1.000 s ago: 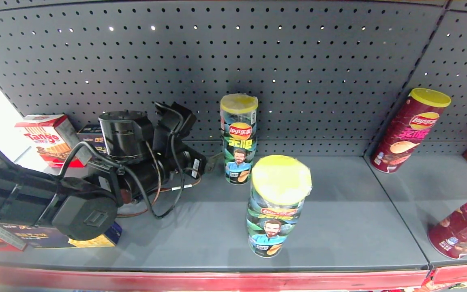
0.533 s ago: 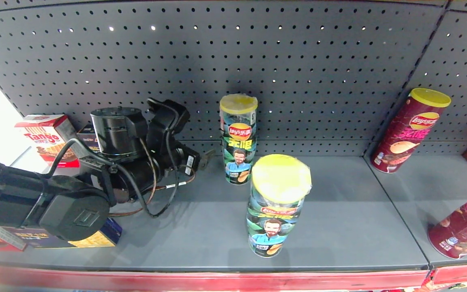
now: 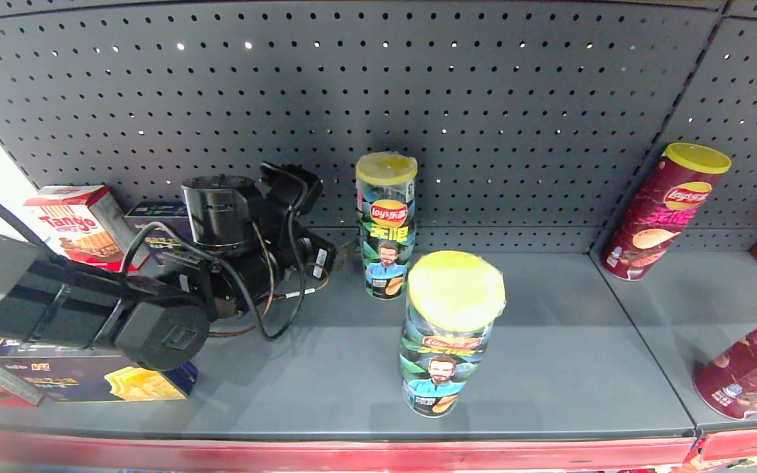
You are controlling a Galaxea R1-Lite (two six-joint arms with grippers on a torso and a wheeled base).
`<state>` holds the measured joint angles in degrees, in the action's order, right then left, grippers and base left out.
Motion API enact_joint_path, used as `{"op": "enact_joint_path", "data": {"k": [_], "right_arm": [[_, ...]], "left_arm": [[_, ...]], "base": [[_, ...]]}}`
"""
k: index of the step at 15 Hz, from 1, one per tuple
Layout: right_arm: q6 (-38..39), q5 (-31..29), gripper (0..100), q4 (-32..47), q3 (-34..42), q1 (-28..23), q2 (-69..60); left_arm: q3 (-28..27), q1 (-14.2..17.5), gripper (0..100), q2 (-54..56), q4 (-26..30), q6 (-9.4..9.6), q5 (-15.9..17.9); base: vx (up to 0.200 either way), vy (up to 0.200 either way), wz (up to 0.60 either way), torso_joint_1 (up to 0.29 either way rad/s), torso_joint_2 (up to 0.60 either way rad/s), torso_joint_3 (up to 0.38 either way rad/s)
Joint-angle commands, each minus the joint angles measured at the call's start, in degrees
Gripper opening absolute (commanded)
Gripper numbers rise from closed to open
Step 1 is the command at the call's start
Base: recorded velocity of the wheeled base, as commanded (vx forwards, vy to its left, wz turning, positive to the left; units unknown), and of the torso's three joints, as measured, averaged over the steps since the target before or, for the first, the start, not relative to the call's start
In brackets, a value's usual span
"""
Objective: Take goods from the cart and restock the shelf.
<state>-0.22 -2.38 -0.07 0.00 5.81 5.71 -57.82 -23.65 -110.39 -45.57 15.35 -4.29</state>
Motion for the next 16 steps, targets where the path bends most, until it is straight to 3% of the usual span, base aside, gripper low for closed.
{"op": "enact_joint_path", "data": {"k": [1, 16], "right_arm": [[-0.04, 0.0, 100, -0.01, 0.0, -0.01, 0.1], [-0.04, 0.0, 100, -0.01, 0.0, 0.07, 0.1]], "left_arm": [[-0.8, -0.26, 100, -2.11, -0.13, -0.05, 0.07], [-2.91, -3.86, 100, -3.78, -0.05, -0.41, -0.02]], "base": [[0.0, 0.0, 0.0, 0.0, 0.0, 0.0], [0.0, 0.0, 0.0, 0.0, 0.0, 0.0]]}}
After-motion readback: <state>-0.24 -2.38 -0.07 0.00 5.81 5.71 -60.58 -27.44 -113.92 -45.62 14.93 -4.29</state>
